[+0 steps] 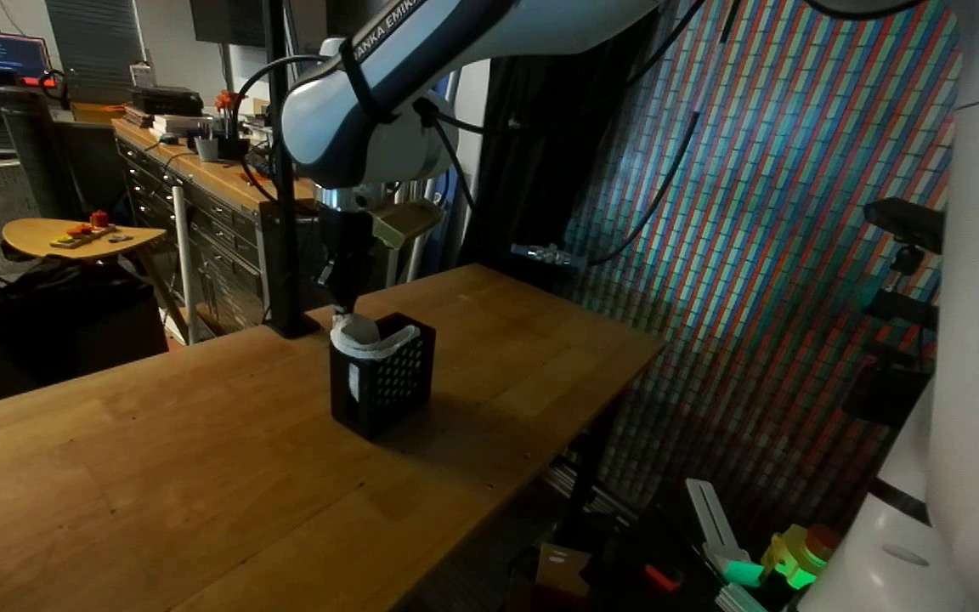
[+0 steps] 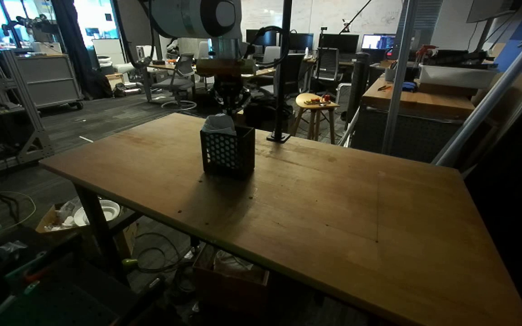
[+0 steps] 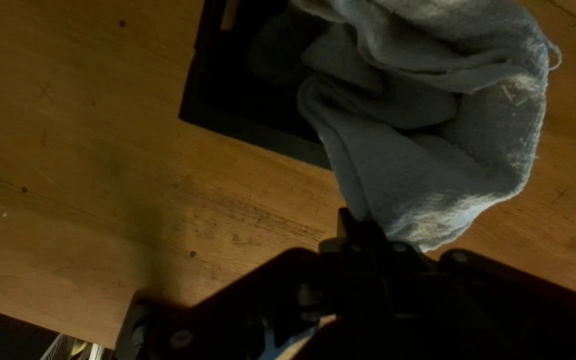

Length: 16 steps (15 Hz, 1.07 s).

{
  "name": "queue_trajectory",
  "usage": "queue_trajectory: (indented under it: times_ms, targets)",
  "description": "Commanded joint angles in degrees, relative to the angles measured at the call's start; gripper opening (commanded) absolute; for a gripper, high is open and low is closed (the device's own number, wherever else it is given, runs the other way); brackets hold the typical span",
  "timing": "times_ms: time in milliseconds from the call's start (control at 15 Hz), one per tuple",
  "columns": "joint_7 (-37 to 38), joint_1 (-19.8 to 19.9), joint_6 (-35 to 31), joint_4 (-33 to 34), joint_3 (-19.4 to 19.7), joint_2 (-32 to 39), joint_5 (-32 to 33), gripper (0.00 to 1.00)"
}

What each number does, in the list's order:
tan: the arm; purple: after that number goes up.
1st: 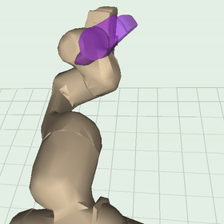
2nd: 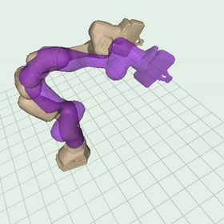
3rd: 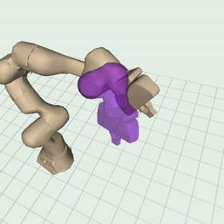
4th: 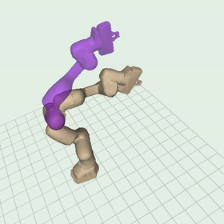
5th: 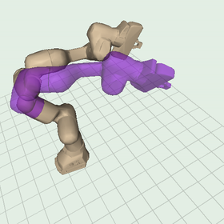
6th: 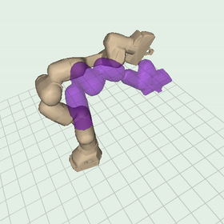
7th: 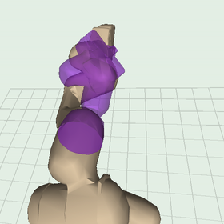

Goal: Put the white towel in the black box

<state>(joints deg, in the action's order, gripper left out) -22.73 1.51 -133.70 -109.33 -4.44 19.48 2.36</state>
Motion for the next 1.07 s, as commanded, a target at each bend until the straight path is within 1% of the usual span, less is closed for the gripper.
queue_trajectory:
  times_ms: [0,400,600,800,1000]
  targets:
    - [1.6,-0.6,-0.7,-1.8,0.1,-2.0,0.5,0.03]
    - [2.5,-0.9,-0.3,-2.2,0.2,-2.5,0.7,0.03]
    - [2.8,-0.9,-0.2,-2.0,0.3,-2.7,0.8,0.02]
    - [2.9,-1.0,0.0,-1.8,0.4,-2.8,0.9,0.04]
    - [3.2,-1.0,0.0,-1.8,0.4,-3.1,0.9,0.03]
